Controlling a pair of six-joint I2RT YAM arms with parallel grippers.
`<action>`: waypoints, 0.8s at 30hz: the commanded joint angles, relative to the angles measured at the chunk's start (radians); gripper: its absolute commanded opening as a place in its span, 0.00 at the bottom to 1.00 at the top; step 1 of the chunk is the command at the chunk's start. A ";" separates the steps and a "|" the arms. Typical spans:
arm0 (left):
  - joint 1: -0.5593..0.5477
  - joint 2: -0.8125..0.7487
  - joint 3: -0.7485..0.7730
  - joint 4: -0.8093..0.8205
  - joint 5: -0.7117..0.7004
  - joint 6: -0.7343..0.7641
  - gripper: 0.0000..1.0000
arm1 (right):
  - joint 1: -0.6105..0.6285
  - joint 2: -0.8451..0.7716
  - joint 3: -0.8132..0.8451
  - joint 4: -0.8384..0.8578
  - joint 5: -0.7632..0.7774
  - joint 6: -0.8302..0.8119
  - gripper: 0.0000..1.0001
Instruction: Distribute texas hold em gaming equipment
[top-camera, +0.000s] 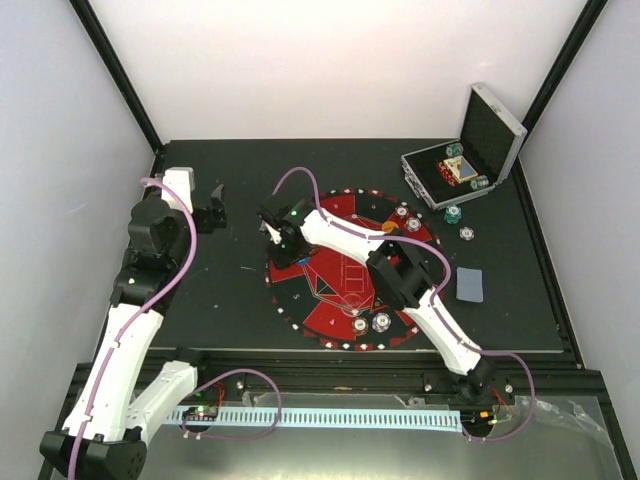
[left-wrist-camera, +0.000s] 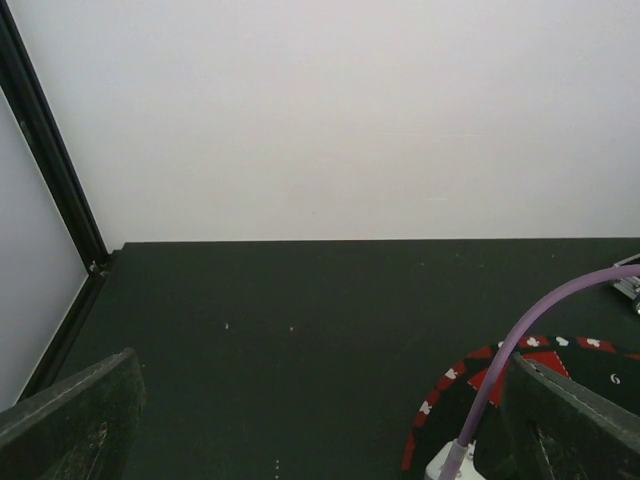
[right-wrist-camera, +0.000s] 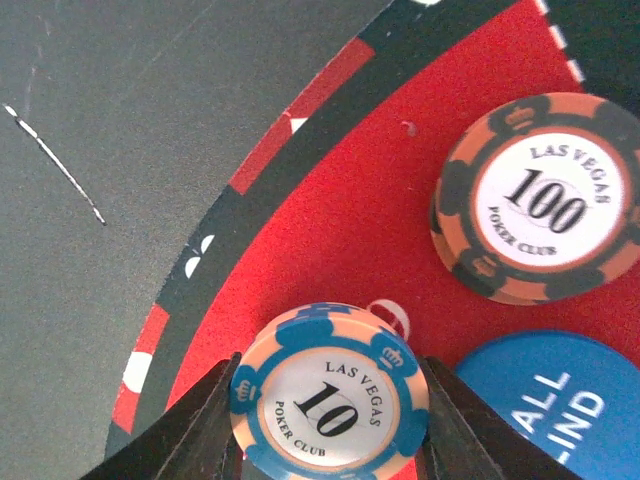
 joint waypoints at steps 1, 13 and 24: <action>0.008 -0.002 0.005 0.016 0.002 0.009 0.99 | 0.008 0.036 0.033 -0.006 -0.015 -0.012 0.38; 0.010 -0.002 0.005 0.016 0.004 0.008 0.99 | 0.008 0.026 0.044 -0.008 -0.014 -0.013 0.56; 0.012 -0.026 -0.006 0.026 -0.015 0.006 0.99 | 0.008 -0.134 -0.012 0.036 -0.007 -0.009 0.60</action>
